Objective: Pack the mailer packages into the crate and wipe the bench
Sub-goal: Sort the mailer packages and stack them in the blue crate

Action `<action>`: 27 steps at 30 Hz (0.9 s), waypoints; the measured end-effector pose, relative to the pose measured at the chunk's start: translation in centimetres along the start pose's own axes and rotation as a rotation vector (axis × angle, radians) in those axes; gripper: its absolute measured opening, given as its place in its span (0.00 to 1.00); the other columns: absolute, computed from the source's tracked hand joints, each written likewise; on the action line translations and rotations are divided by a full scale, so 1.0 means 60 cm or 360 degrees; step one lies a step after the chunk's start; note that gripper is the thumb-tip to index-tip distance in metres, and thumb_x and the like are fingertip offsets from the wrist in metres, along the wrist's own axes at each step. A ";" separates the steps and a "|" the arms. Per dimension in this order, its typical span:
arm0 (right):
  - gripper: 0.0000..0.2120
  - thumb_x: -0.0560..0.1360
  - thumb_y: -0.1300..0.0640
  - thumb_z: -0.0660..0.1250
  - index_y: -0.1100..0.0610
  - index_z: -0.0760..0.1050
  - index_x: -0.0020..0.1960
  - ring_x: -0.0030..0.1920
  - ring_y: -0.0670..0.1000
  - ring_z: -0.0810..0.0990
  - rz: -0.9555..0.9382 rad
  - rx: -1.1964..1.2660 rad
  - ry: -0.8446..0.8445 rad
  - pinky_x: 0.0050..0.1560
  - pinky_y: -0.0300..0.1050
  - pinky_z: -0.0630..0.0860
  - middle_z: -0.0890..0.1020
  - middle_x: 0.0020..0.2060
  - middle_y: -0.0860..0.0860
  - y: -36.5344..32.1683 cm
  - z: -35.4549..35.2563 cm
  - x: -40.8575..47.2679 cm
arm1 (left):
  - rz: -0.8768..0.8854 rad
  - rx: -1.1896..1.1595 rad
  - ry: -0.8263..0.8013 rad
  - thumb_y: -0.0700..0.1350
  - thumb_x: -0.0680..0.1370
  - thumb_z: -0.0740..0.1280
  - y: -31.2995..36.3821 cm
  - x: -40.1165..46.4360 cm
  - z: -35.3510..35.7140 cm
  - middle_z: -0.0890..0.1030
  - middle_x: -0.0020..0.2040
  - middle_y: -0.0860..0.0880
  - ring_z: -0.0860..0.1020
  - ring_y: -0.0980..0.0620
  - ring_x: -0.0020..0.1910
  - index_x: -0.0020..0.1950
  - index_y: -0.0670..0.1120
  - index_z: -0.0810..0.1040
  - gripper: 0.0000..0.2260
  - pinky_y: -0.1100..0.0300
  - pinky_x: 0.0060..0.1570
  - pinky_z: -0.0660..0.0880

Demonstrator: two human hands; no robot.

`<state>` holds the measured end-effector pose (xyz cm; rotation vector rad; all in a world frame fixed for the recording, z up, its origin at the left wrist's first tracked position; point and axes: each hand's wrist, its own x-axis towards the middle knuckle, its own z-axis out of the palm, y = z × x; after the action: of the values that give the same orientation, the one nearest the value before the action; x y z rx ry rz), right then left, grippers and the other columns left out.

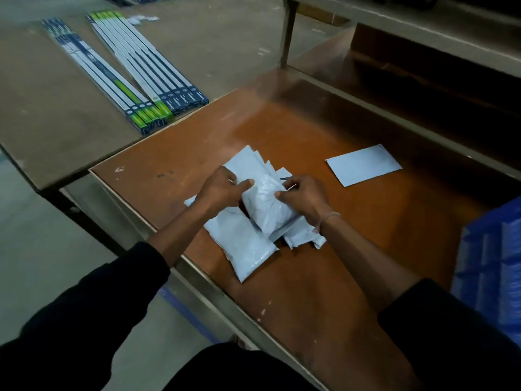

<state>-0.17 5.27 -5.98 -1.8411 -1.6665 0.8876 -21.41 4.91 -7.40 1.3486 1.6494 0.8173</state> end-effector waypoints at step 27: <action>0.18 0.68 0.47 0.78 0.55 0.77 0.49 0.47 0.55 0.83 0.0105 0.0123 0.0041 0.48 0.51 0.81 0.84 0.46 0.53 -0.012 0.037 0.030 | -0.0266 -0.0806 0.0134 0.48 0.76 0.70 0.022 0.012 -0.026 0.80 0.39 0.49 0.81 0.48 0.40 0.51 0.45 0.79 0.08 0.58 0.36 0.74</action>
<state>-2.22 6.99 -7.17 -1.8564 -1.5425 0.9386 -22.32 5.91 -5.69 0.8239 1.4609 1.1098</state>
